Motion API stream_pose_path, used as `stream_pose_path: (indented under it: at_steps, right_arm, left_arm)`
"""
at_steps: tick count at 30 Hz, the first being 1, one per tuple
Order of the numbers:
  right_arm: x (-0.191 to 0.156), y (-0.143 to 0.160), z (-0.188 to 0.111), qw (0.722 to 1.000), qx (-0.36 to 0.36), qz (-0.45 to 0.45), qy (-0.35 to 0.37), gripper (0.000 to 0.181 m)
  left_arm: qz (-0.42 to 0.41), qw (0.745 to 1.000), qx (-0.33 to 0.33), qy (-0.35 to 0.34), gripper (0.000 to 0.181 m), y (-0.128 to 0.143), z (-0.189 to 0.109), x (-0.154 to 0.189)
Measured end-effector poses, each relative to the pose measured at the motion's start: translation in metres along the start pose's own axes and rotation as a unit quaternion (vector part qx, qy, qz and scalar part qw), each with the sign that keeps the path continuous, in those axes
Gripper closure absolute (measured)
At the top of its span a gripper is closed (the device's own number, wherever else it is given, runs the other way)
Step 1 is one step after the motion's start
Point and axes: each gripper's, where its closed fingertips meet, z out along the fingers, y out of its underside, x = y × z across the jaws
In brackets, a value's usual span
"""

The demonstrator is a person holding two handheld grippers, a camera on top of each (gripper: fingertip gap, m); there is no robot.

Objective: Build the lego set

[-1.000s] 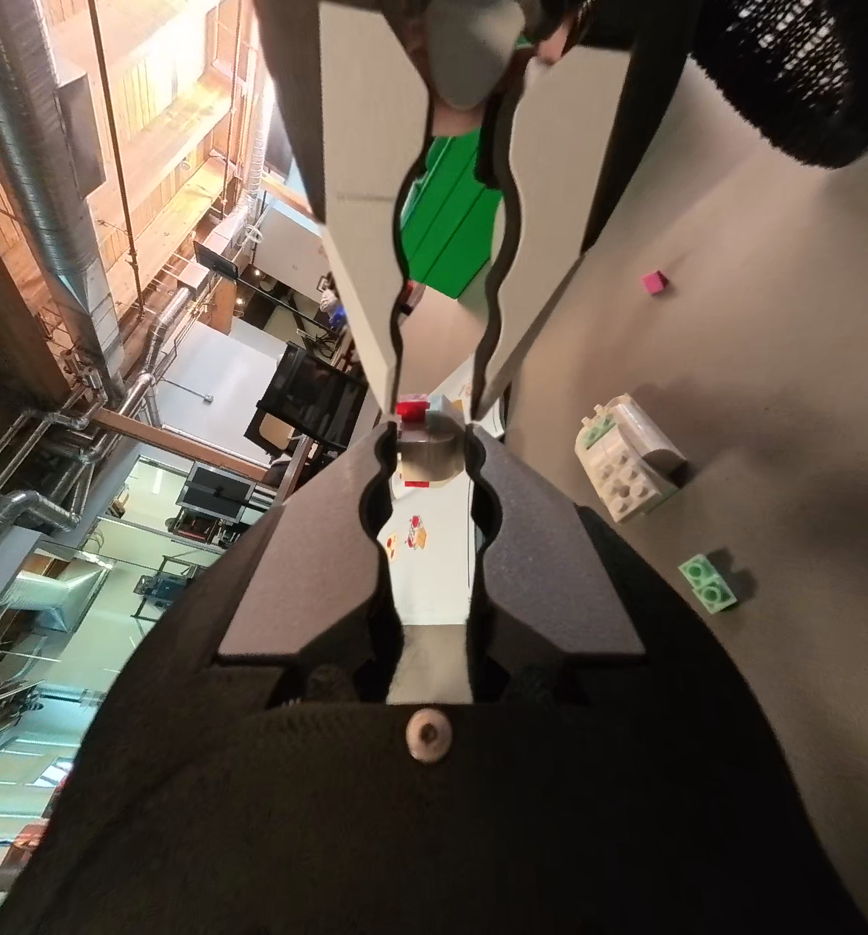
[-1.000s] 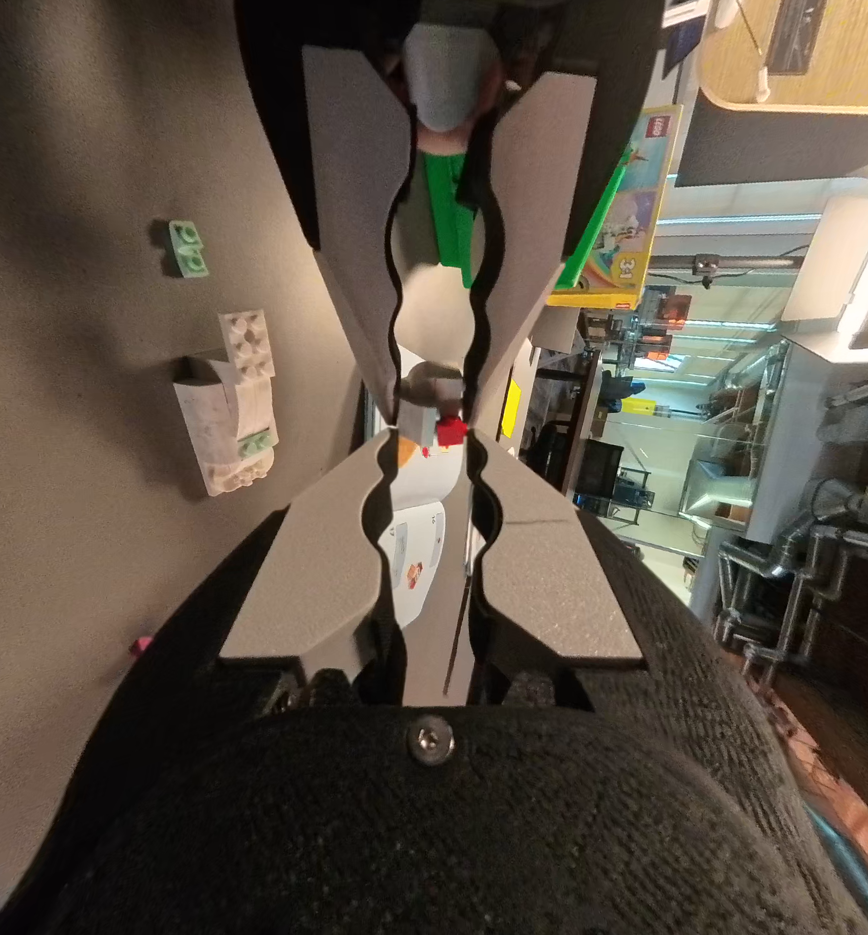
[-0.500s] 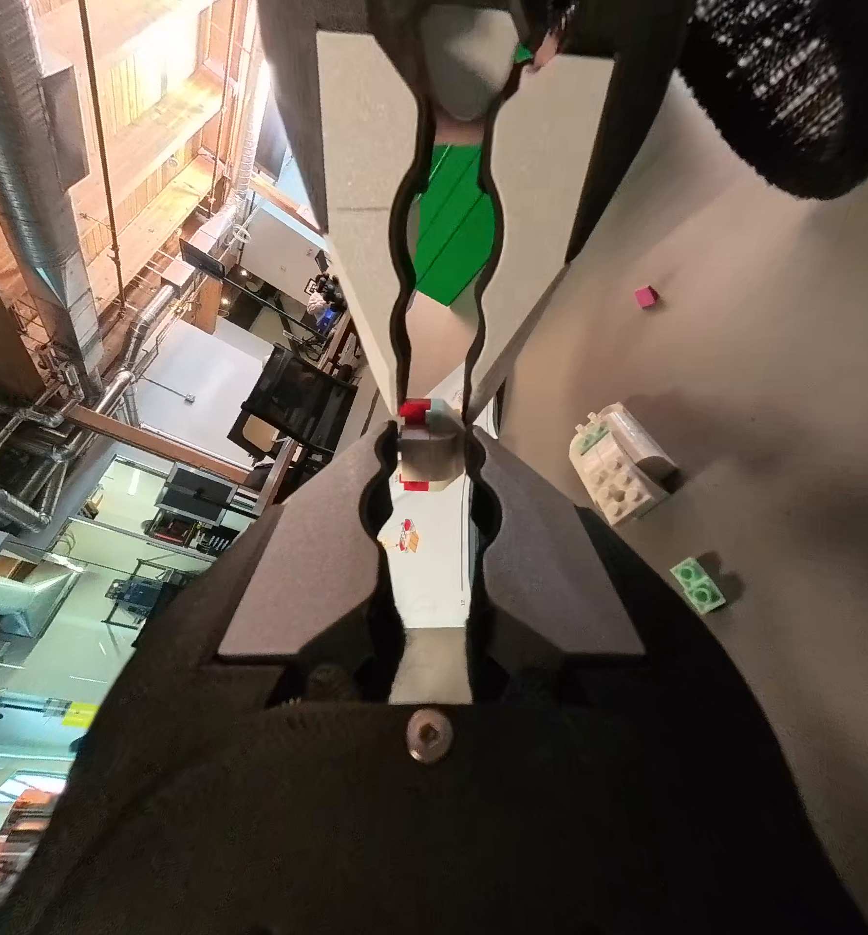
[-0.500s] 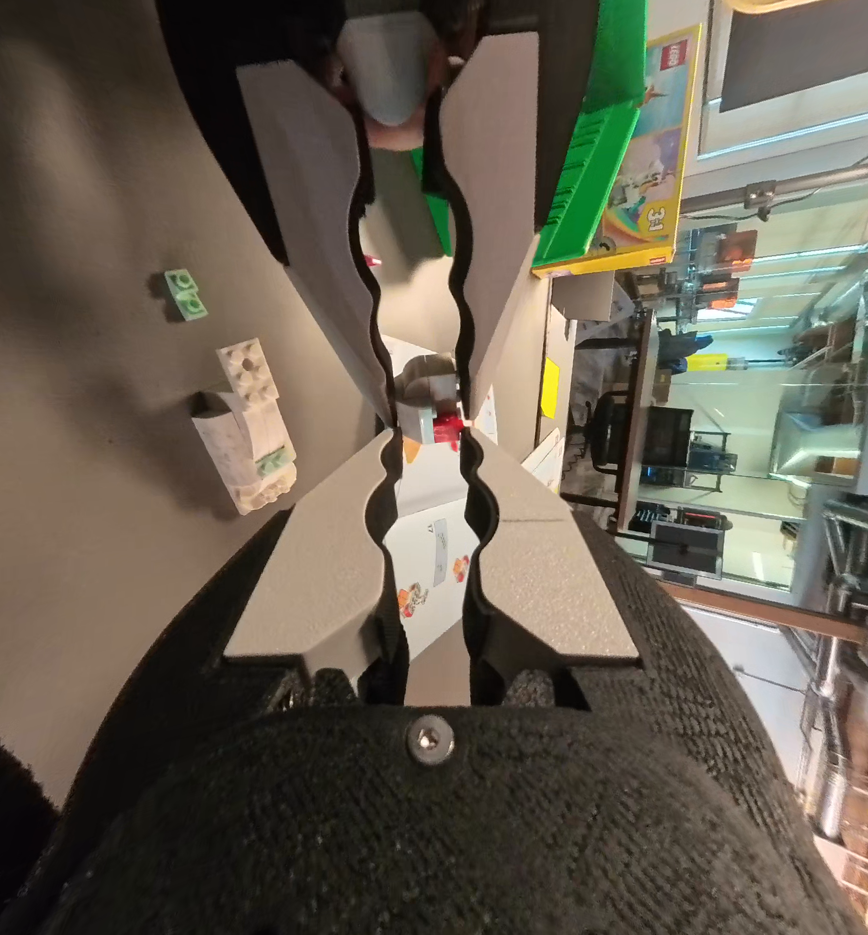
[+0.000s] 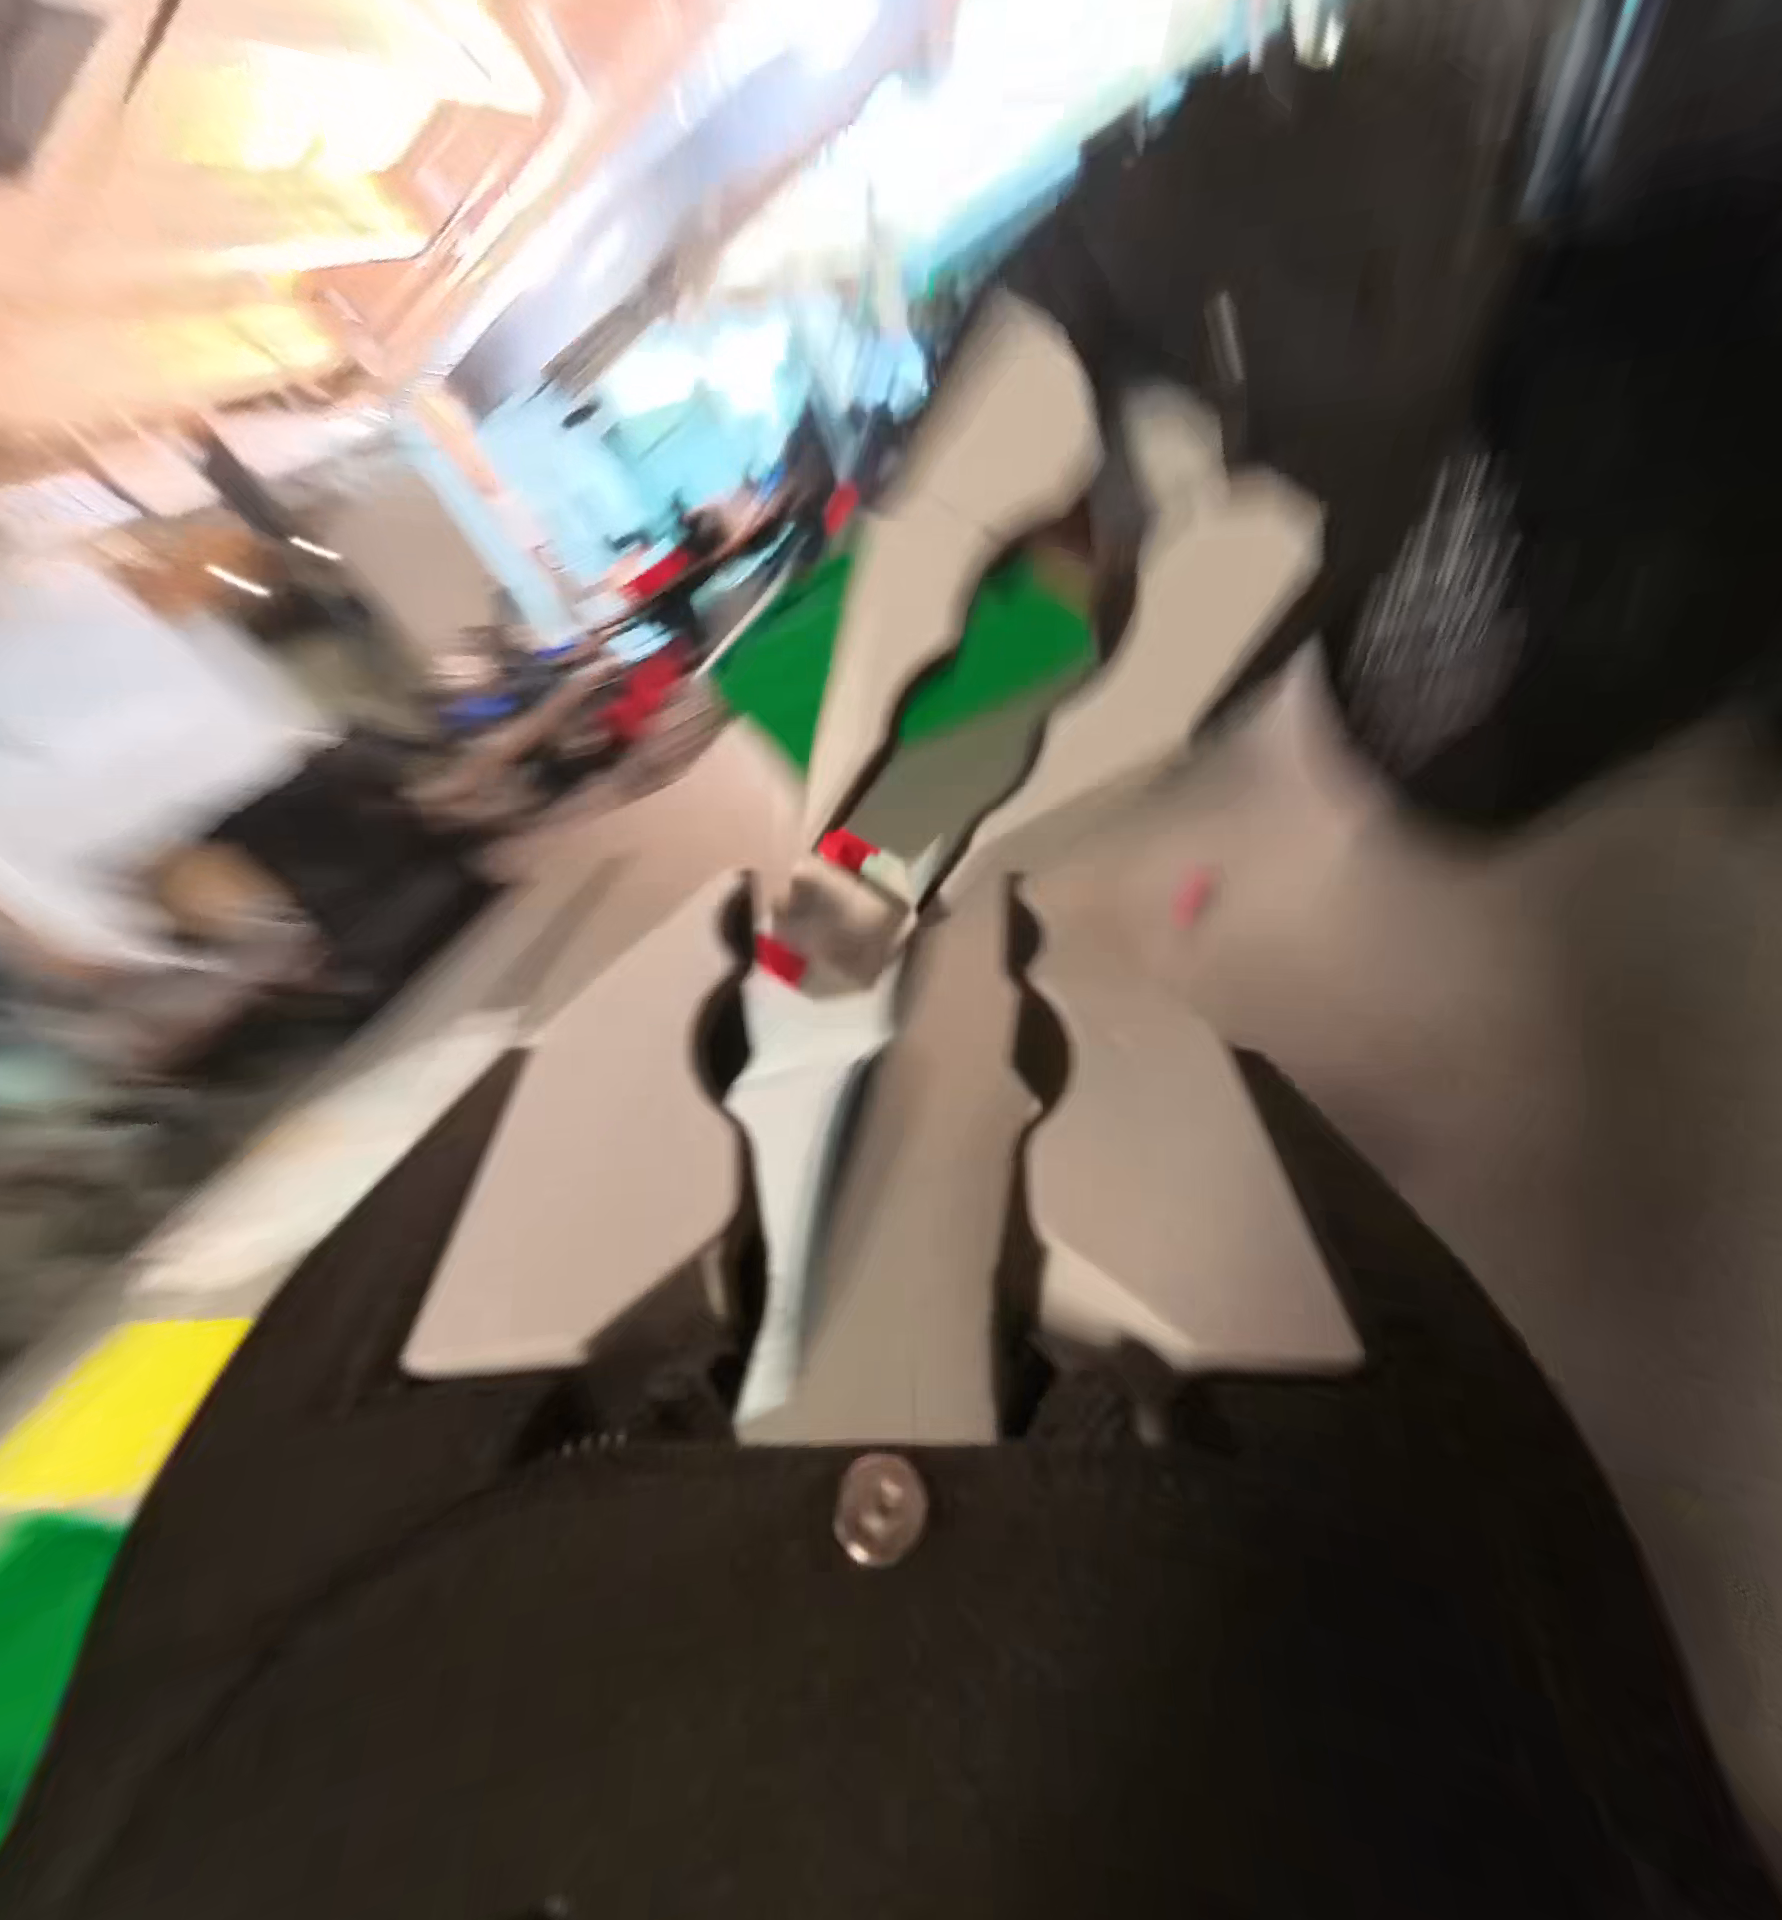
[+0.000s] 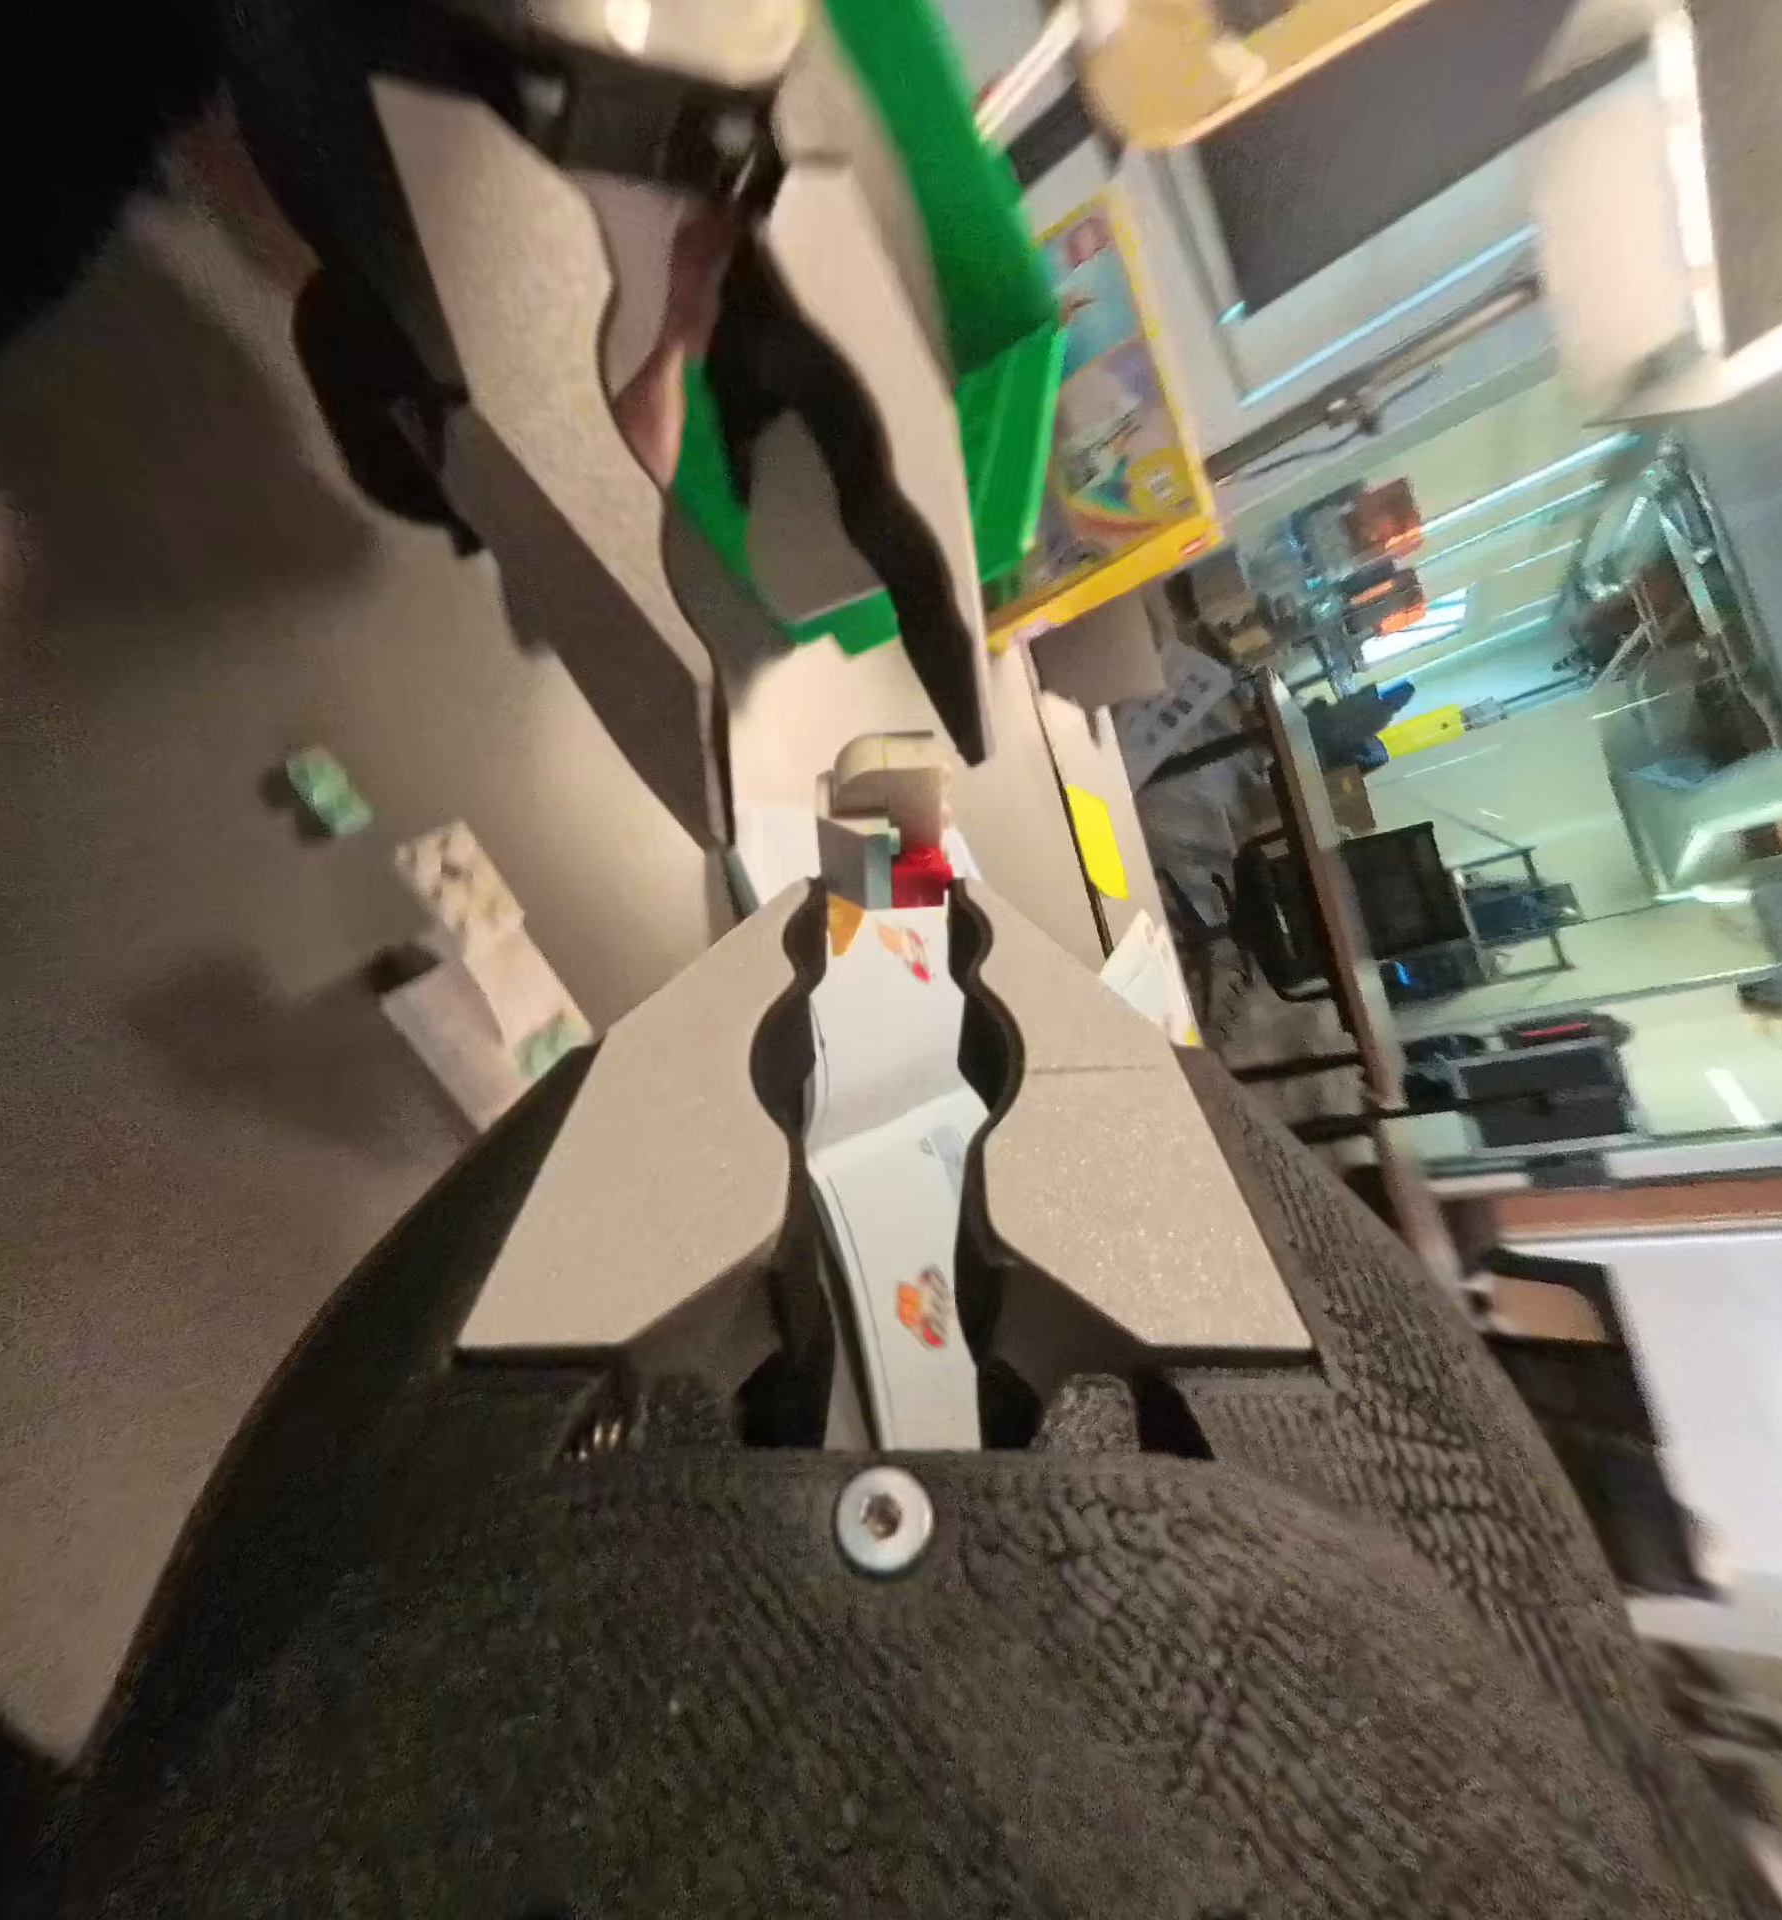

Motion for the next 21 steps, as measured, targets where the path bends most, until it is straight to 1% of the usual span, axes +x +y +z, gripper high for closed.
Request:
stream_pose_path:
  at_steps: [2, 3, 4, 6, 8, 9, 10, 11, 13, 14, 17, 18, 19, 21]
  right_arm:
    - [0.01, -0.01, -0.007, 0.996, 0.066, 0.055, 0.03, 0.159]
    - [0.015, -0.016, -0.011, 0.992, 0.097, 0.07, 0.05, 0.159]
    - [0.019, -0.021, -0.015, 0.987, 0.122, 0.077, 0.07, 0.159]
    - [0.023, -0.029, -0.02, 0.98, 0.156, 0.069, 0.105, 0.159]
    - [0.021, -0.038, -0.02, 0.976, 0.171, 0.048, 0.122, 0.159]
    - [0.019, -0.041, -0.02, 0.975, 0.176, 0.037, 0.13, 0.159]
    - [0.018, -0.044, -0.019, 0.974, 0.181, 0.026, 0.136, 0.159]
    - [0.017, -0.047, -0.019, 0.973, 0.185, 0.019, 0.14, 0.159]
    - [0.015, -0.048, -0.017, 0.972, 0.186, 0.009, 0.142, 0.16]
    - [0.015, -0.048, -0.016, 0.972, 0.184, 0.004, 0.145, 0.16]
    - [0.014, -0.046, -0.014, 0.973, 0.183, 0.013, 0.14, 0.159]
    - [0.013, -0.042, -0.012, 0.976, 0.176, 0.02, 0.128, 0.16]
    - [0.012, -0.036, -0.011, 0.979, 0.166, 0.029, 0.112, 0.158]
    - [0.01, -0.028, -0.013, 0.981, 0.166, 0.077, 0.064, 0.157]
  left_arm:
    - [-0.12, 0.991, 0.052, 0.03, 0.126, -0.013, -0.005, -0.007]
    - [-0.184, 0.978, 0.078, 0.054, 0.121, -0.019, -0.008, -0.009]
    - [-0.245, 0.96, 0.106, 0.084, 0.117, -0.025, -0.011, -0.01]
    - [-0.353, 0.911, 0.153, 0.147, 0.121, -0.034, -0.016, -0.01]
    - [-0.424, 0.865, 0.178, 0.202, 0.125, -0.039, -0.018, -0.008]
    - [-0.444, 0.848, 0.185, 0.225, 0.128, -0.041, -0.019, -0.006]
    - [-0.457, 0.837, 0.187, 0.236, 0.129, -0.042, -0.019, -0.004]
    - [-0.464, 0.832, 0.191, 0.237, 0.133, -0.042, -0.019, -0.005]
    - [-0.461, 0.83, 0.212, 0.231, 0.147, -0.044, -0.023, -0.01]
    - [-0.458, 0.83, 0.218, 0.23, 0.151, -0.046, -0.025, -0.011]
    - [-0.449, 0.838, 0.211, 0.225, 0.153, -0.044, -0.025, -0.011]
    - [-0.44, 0.848, 0.2, 0.217, 0.153, -0.041, -0.023, -0.011]
    - [-0.423, 0.865, 0.183, 0.199, 0.154, -0.036, -0.02, -0.012]
    - [-0.356, 0.914, 0.123, 0.151, 0.154, -0.021, -0.012, -0.01]
